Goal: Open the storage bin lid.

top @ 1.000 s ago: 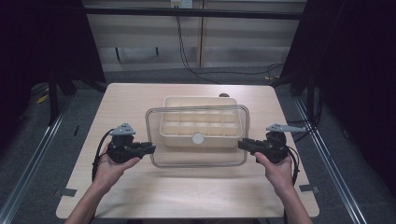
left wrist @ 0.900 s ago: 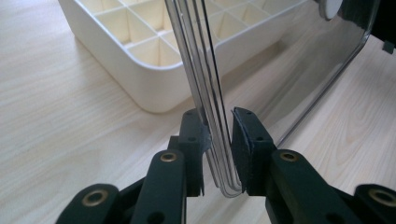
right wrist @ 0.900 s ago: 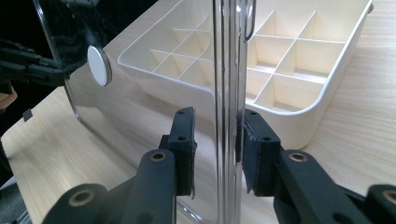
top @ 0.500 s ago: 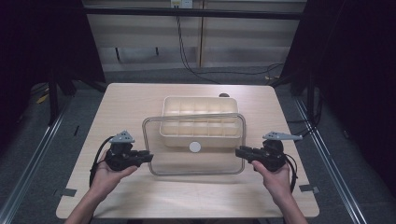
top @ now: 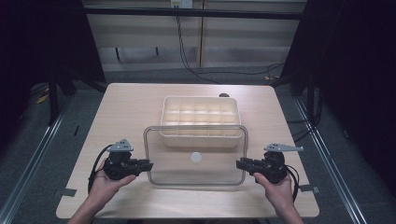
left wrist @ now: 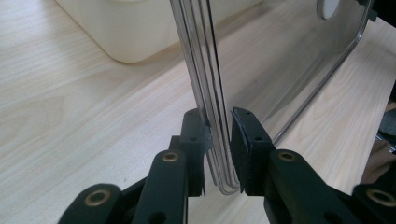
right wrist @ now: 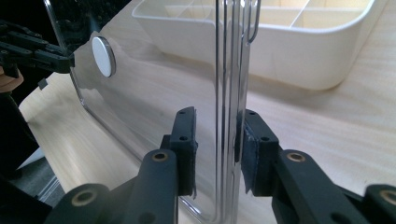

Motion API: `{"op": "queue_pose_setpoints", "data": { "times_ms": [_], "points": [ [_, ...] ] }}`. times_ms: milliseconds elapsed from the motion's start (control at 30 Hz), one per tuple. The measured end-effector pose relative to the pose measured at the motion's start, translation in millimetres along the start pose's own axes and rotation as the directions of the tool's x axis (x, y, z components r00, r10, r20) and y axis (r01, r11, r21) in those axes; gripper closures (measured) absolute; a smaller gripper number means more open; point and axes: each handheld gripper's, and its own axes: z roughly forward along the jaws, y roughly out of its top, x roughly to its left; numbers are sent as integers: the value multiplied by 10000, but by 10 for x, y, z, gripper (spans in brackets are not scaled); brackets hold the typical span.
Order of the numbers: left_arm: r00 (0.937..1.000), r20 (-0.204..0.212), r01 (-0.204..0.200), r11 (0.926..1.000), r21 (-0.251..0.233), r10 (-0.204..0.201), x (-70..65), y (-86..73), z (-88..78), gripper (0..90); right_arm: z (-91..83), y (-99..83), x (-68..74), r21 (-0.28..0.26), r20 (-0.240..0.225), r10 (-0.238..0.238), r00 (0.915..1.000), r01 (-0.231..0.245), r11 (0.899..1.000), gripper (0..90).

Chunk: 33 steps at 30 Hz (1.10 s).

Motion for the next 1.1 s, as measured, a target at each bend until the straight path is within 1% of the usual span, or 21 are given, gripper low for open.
{"op": "queue_pose_setpoints", "data": {
  "times_ms": [67,100,167,200,300,367,433,500,567,633,667,800,833,867,900,933,967,1000,1100],
  "points": [
    [10000,12,72,10000,42,-72,-6,-24,10,754,4,-34,8,77,-16,56,10000,-56,10000,697],
    [10000,31,58,9999,143,-58,-9,-34,6,754,4,-44,13,93,-1,114,9999,-114,9999,697],
    [9999,99,116,9998,165,-118,-18,-55,4,754,2,-74,13,136,-49,136,9999,-136,9998,697],
    [9999,92,135,9998,171,-136,-28,-76,0,754,2,-84,17,142,-86,230,9997,-229,9996,698],
    [9998,116,178,9995,268,-181,-41,-113,-9,754,4,-123,27,279,-141,222,9997,-218,9994,698],
    [9997,24,247,9991,344,-248,-61,-135,-12,754,14,-139,43,343,-142,171,9998,-166,9993,698],
    [9999,-28,153,9991,406,-152,-106,-163,-18,751,11,-163,60,372,-71,172,9998,-169,9992,694],
    [9997,142,168,9989,437,-174,-139,-201,-36,751,-11,-193,75,389,-48,184,9998,-182,9991,691],
    [9998,206,65,9990,449,-75,-164,-225,-57,750,-32,-220,90,423,-100,204,9997,-200,9989,691],
    [9999,156,48,9989,476,-55,-180,-235,-70,751,-45,-264,119,449,-92,215,9997,-211,9988,691],
    [9996,258,63,9987,510,-76,-186,-247,-72,750,-58,-301,146,506,-59,187,9998,-184,9985,691],
    [9996,267,98,9986,524,-112,-198,-260,-63,745,-57,-327,138,542,-89,248,9997,-242,9982,691],
    [9995,296,80,9986,528,-96,-191,-262,-58,743,-42,-328,125,600,-80,307,9995,-301,9977,689],
    [9994,293,158,9982,578,-175,-184,-271,-34,737,-10,-338,99,722,-123,365,9993,-356,9968,686],
    [9995,302,98,9975,700,-119,-179,-274,-31,731,10,-346,88,786,-118,333,9994,-323,9964,683],
    [9995,302,98,9975,700,-119,-179,-274,-31,726,10,-346,88,786,-118,333,9994,-323,9964,683],
    [9992,356,128,9974,712,-154,-174,-281,-25,726,26,-353,85,881,-75,286,9996,-278,9957,678],
    [9993,321,186,9975,676,-208,-182,-285,-25,725,36,-356,86,960,-18,281,9996,-278,9950,675],
    [9998,200,34,9977,670,-48,-199,-283,-30,724,40,-355,80,950,-3,273,9996,-271,9951,673]
  ]
}}
